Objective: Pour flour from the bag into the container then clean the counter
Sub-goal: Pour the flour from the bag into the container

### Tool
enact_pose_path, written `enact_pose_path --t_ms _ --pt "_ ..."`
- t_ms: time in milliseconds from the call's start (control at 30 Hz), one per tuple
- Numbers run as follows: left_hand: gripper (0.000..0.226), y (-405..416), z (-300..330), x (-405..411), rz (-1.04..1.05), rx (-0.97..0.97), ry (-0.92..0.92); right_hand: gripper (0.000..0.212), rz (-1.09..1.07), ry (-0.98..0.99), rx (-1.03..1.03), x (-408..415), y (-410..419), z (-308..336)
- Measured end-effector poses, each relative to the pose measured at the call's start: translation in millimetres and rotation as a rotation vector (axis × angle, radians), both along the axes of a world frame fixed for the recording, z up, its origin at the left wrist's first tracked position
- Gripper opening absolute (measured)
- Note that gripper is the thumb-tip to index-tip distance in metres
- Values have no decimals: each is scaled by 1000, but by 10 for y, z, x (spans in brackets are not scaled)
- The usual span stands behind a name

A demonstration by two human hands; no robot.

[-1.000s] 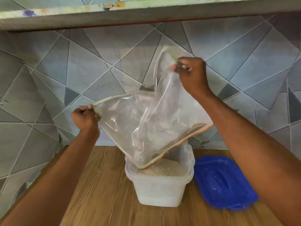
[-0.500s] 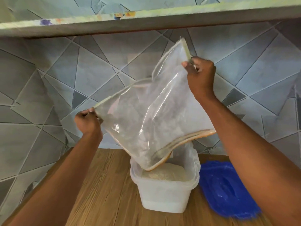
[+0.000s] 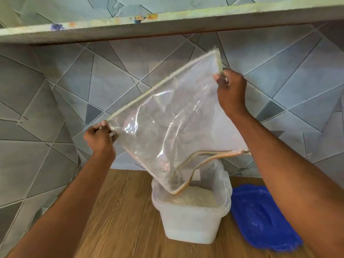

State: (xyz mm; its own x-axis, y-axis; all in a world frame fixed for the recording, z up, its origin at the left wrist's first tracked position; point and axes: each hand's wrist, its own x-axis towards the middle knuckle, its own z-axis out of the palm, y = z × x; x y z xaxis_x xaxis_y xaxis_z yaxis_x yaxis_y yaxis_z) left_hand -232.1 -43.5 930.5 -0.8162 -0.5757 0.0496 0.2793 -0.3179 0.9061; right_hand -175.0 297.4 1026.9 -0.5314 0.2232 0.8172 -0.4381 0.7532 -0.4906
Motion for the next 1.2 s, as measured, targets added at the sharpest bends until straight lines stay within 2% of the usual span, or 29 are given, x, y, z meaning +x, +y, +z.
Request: enact_pose_path --t_ms 233,333,533,600,700,767,900,967,1133,1200 --pt "28 -64 -108 -59 20 3 -48 45 91 -18 79 38 -89 -2" --pt "18 -92 -153 -84 33 24 -75 39 106 -14 17 -8 -108 28" --pt "14 -204 -196 -140 52 29 -101 39 163 -99 98 -110 -189 24" --pt "6 -234 -234 -152 44 20 -100 35 150 -86 27 -150 -161 34" --pt "11 -260 -277 -157 79 36 -122 37 182 -115 79 -147 -224 56" --pt "20 -273 -293 -165 89 33 -136 32 180 -108 41 -150 -245 69" --pt "24 -294 -327 -192 109 47 -138 32 228 -96 44 -170 -330 153" --pt "26 -297 -330 -201 114 59 -137 33 239 -125 119 -168 -412 201" --pt "11 -371 -350 -239 175 50 -227 35 188 -90 76 -224 -500 301" --pt "11 -408 -361 -256 215 19 -251 26 138 -73 47 -255 -487 313"
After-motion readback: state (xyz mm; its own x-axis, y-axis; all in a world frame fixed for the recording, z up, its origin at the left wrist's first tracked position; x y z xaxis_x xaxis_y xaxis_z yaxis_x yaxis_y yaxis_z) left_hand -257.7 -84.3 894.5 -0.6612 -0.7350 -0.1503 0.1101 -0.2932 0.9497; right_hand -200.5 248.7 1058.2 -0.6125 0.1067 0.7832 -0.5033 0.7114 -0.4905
